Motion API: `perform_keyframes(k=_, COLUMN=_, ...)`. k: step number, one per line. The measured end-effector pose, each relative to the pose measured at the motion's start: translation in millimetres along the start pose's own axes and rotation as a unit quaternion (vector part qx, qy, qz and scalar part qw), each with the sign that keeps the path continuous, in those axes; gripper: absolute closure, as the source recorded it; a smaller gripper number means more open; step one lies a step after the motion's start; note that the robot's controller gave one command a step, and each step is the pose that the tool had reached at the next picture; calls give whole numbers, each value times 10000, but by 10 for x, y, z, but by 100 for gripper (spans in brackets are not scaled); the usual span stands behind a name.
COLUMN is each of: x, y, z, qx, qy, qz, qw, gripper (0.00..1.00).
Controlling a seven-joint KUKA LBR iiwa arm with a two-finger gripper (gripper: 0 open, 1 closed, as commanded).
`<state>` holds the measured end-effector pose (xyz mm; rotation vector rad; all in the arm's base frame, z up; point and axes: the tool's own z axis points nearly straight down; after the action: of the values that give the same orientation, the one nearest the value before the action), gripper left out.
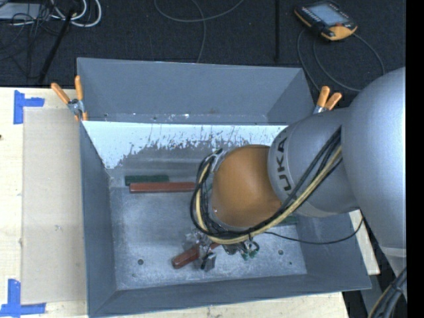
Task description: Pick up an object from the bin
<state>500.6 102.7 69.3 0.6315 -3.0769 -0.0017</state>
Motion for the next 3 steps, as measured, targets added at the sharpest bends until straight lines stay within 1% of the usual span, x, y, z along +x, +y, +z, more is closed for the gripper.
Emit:
perform_keyframes(k=1, x=0, y=-1, z=0, qx=0, qy=1, qz=3, qw=10000, gripper=100)
perform_keyframes(k=2, x=208, y=39, z=-1231, qx=2, qy=2, qz=113, qw=9999, gripper=100)
perform_keyframes(k=3, x=209, y=38, z=-1231, qx=2, qy=2, qz=120, qw=9999, gripper=100)
